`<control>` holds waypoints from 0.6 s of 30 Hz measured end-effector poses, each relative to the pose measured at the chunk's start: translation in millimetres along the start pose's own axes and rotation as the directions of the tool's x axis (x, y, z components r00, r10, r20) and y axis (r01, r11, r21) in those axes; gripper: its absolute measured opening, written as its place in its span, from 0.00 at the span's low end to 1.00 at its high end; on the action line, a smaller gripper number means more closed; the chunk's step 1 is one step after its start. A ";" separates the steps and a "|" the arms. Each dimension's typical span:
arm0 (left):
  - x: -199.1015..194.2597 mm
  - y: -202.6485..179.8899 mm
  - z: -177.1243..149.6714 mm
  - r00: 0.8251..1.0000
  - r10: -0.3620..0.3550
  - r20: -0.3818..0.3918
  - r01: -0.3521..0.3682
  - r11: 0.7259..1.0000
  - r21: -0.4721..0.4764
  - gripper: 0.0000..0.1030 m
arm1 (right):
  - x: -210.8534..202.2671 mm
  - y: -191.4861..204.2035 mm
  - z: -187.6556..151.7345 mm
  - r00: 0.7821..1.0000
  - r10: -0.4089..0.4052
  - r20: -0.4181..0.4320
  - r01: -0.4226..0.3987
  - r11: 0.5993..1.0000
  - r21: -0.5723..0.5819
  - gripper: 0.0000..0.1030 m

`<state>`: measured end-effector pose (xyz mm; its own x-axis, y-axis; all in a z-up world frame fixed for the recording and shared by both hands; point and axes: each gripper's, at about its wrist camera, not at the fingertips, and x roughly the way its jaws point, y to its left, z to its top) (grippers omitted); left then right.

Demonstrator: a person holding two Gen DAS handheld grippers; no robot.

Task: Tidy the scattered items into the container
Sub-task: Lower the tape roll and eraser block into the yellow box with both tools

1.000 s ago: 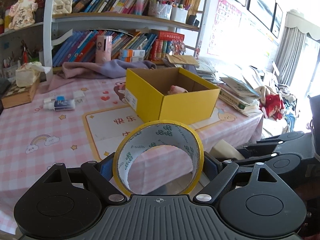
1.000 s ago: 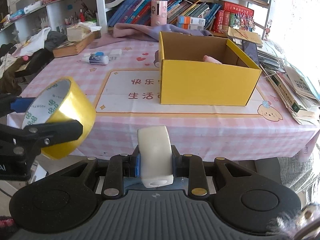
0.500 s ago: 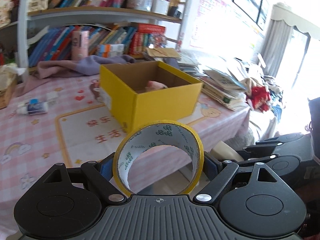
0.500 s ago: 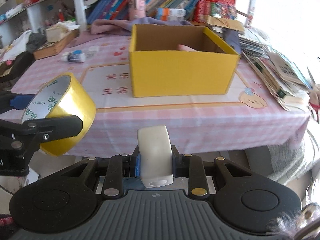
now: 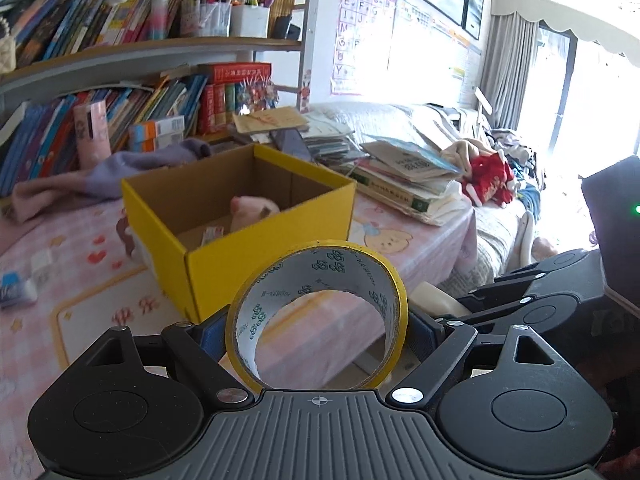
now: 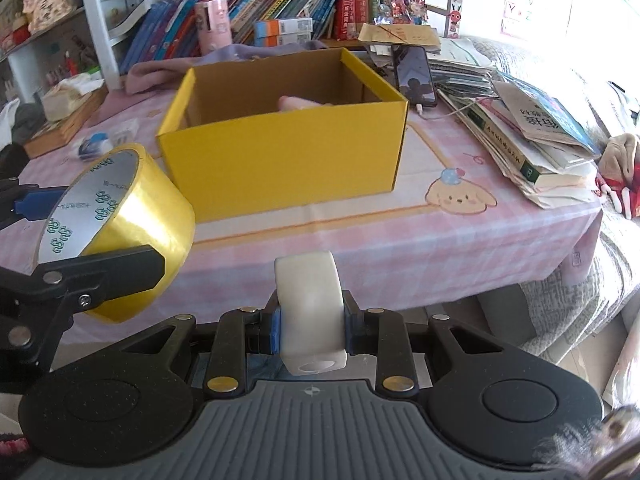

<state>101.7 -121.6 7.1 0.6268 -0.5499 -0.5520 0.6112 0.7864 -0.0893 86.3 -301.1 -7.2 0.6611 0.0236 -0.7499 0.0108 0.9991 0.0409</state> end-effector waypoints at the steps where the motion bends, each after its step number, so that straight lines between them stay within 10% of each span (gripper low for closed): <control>1: 4.6 1.1 4.3 1.000 0.004 0.006 -0.004 1.000 -0.005 0.85 | 4.3 -3.9 5.9 1.000 0.002 0.001 -0.002 1.000 -0.003 0.25; 18: 64.1 15.8 74.7 0.967 0.199 0.160 -0.183 0.977 -0.113 0.85 | 51.2 -55.8 135.9 0.974 0.122 0.189 -0.090 0.982 -0.167 0.25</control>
<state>187.7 -165.4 32.2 0.8053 -0.4198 -0.4186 0.4277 0.9003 -0.0802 221.5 -360.4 41.9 0.7872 0.1378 -0.6011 -0.1743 0.9847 -0.0026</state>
